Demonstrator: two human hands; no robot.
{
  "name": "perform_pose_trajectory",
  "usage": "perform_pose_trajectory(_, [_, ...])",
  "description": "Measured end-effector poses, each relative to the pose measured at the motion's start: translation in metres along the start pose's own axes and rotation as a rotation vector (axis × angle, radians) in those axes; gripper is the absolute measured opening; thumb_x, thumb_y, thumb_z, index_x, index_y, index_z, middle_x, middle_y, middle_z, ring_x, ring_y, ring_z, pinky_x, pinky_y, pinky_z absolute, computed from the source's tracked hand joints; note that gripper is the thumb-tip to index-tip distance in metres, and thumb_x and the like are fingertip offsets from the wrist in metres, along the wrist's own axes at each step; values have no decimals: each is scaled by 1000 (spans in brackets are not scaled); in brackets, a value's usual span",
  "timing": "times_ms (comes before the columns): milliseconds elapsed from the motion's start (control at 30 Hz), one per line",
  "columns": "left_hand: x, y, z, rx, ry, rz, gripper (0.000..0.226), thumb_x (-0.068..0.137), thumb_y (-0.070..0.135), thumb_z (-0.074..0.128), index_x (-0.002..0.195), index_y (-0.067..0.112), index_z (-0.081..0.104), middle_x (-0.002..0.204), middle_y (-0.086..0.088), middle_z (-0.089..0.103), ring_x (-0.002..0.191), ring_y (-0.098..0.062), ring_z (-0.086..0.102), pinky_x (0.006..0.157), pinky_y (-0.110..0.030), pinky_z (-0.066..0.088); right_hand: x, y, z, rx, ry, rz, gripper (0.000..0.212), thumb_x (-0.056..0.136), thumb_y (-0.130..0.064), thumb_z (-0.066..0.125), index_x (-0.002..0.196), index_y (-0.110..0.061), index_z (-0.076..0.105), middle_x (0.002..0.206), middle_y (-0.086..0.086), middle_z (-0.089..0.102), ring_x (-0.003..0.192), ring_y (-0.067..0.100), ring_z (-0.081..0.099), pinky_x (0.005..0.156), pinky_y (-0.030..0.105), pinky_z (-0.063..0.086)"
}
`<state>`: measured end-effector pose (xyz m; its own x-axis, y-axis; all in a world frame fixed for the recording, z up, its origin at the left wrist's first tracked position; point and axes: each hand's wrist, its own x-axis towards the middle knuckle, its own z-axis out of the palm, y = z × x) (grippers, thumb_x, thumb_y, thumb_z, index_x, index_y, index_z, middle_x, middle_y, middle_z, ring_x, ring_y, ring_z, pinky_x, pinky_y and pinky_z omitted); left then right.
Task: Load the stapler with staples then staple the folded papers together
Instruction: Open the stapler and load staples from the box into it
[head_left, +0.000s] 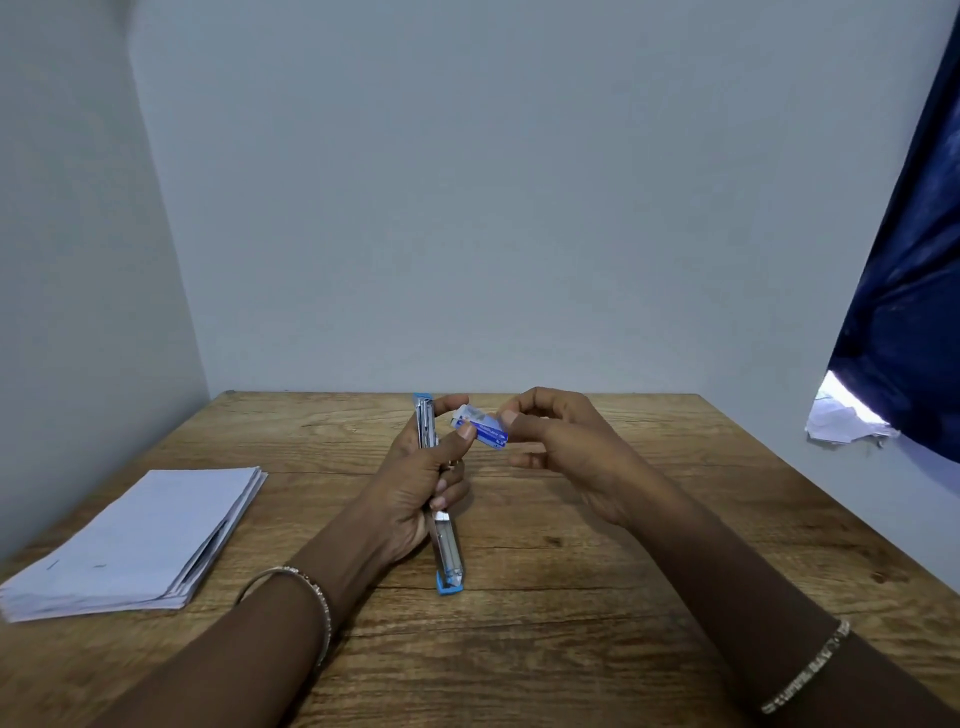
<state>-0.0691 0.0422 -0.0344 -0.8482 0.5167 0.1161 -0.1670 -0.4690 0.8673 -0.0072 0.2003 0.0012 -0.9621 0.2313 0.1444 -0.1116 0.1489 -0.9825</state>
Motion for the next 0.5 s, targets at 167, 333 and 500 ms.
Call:
perform_pose_trajectory(167, [0,-1,0,46,-35,-34,37,94,0,60,129,11,57,48,1,43,29,-5,29,29,-15,27,1,-1,0,138,15,75,11,96,-1,64,87,-1,70,92,12,69,79,16,70,74,25,63])
perform_pose_trajectory(333, [0,-1,-3,68,3,-92,31,93,5,63,124,7,63,105,-12,73,31,-5,30,31,-15,29,4,-5,-19,-134,133,147,9,95,-4,67,88,-2,71,103,17,71,76,19,69,53,17,56])
perform_pose_trajectory(500, [3,-1,-5,78,93,-103,22,98,8,59,119,1,62,121,-15,73,32,-3,31,29,-14,29,6,0,-27,-478,150,273,9,93,-4,67,84,-4,70,92,13,70,60,20,62,72,35,59])
